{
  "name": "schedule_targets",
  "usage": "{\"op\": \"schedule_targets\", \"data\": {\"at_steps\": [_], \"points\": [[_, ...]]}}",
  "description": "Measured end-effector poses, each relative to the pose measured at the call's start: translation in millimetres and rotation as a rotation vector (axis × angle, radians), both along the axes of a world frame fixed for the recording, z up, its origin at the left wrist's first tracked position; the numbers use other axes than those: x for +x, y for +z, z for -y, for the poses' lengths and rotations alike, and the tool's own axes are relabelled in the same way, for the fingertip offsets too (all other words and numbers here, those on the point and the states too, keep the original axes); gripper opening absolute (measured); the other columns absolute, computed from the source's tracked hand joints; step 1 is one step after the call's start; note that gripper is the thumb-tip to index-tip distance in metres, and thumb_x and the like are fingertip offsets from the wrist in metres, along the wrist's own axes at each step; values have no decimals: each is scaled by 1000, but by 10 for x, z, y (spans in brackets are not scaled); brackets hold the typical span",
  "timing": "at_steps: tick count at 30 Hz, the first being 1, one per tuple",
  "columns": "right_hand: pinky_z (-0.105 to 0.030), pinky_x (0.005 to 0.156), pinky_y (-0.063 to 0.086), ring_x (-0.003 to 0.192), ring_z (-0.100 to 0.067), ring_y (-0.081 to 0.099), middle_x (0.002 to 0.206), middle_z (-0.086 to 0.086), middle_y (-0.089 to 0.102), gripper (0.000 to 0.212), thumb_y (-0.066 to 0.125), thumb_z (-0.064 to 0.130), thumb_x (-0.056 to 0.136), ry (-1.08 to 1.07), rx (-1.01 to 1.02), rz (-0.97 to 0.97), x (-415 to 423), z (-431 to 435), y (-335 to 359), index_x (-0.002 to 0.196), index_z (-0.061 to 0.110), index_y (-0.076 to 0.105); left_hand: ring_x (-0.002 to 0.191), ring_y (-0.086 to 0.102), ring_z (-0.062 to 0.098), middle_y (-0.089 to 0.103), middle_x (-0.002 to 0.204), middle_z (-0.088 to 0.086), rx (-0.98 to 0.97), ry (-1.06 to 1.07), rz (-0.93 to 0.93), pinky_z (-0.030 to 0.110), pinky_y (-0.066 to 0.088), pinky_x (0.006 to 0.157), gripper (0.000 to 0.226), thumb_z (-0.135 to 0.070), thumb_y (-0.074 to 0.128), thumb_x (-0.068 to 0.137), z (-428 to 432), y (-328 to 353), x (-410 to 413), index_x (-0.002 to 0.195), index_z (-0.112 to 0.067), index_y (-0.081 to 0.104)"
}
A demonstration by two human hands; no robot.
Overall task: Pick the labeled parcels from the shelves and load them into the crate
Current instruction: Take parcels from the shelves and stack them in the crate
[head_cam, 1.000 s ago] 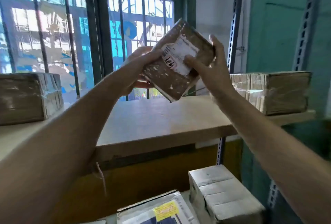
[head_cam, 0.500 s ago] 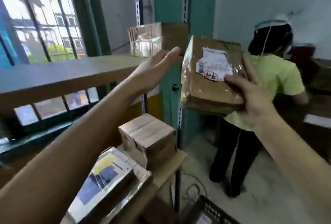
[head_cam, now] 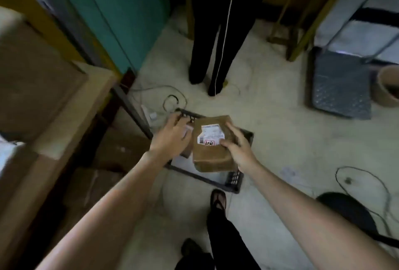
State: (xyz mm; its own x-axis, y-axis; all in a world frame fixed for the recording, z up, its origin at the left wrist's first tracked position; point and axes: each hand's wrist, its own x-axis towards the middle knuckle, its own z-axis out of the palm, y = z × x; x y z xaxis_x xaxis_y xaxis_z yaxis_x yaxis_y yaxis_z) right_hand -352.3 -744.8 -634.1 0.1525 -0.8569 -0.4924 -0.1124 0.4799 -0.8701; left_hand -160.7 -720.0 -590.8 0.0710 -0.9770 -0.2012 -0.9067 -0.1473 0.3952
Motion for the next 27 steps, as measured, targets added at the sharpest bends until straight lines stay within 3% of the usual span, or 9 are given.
{"op": "schedule_targets", "data": {"at_steps": [4, 7, 10, 13, 16, 17, 21, 25, 27], "points": [[-38, 100, 45, 117, -22, 52, 138, -8, 46, 55, 59, -5, 84, -100, 244, -72, -212, 110, -1280, 134, 14, 46, 125, 42, 31, 32, 145, 11, 192, -51, -18, 38, 39, 97, 47, -25, 47, 93, 76, -1374, -42, 137, -13, 39], [-28, 82, 53, 96, -14, 59, 129, -8, 52, 50, 56, -2, 86, -163, 397, -91, -308, 212, -2169, 130, 21, 49, 121, 44, 33, 32, 146, 13, 286, -49, -13, 40, 43, 90, 51, -24, 49, 92, 145, -2329, -25, 140, -13, 36], [-42, 99, 46, 115, -25, 51, 138, -9, 42, 52, 55, 3, 89, -165, 474, -167, -305, 425, -3112, 133, 29, 44, 127, 38, 32, 22, 151, 12, 354, -126, 47, 42, 41, 98, 57, -28, 49, 91, 360, -3305, 20, 143, -16, 28], [-47, 97, 46, 114, -26, 50, 133, -6, 45, 57, 52, 6, 90, -162, 487, -151, -172, 689, -4033, 139, 31, 35, 138, 20, 35, 11, 154, 13, 357, -238, 153, 50, 25, 110, 69, -30, 51, 89, 709, -4257, 141, 147, -21, 13], [-46, 93, 47, 110, -24, 51, 114, 4, 48, 58, 51, 10, 91, -174, 461, -144, 91, 990, -4831, 139, 34, 30, 142, 6, 36, 6, 156, 11, 329, -263, 240, 59, 12, 112, 78, -38, 52, 88, 1082, -5071, 318, 148, -25, 5], [-48, 97, 45, 113, -24, 50, 117, 4, 48, 59, 52, 11, 91, -177, 440, -134, 199, 1093, -5072, 140, 33, 28, 142, 2, 37, 4, 157, 10, 327, -253, 247, 61, 10, 110, 79, -44, 51, 87, 1187, -5305, 379, 148, -27, 3], [-50, 108, 35, 133, -28, 37, 147, -10, 33, 74, 54, 11, 91, -142, 348, -159, 643, 1303, -5817, 147, 21, 6, 140, 2, 44, 2, 157, 10, 270, -262, 294, 67, 13, 107, 82, -56, 47, 84, 1307, -5913, 576, 148, -27, 5], [-53, 101, 41, 131, -31, 40, 148, -11, 32, 80, 51, 19, 93, -80, 368, -239, 706, 1169, -6191, 148, 23, -8, 139, 7, 47, 4, 157, 11, 188, -254, 350, 67, 17, 104, 81, -55, 45, 84, 1188, -6089, 582, 147, -26, 3], [-55, 96, 45, 126, -33, 45, 145, -10, 36, 75, 49, 25, 94, -57, 408, -212, 692, 1138, -6221, 148, 26, -2, 140, 3, 46, -2, 157, 10, 199, -230, 367, 66, 15, 105, 82, -53, 43, 85, 1187, -6095, 540, 146, -28, -5]]}}
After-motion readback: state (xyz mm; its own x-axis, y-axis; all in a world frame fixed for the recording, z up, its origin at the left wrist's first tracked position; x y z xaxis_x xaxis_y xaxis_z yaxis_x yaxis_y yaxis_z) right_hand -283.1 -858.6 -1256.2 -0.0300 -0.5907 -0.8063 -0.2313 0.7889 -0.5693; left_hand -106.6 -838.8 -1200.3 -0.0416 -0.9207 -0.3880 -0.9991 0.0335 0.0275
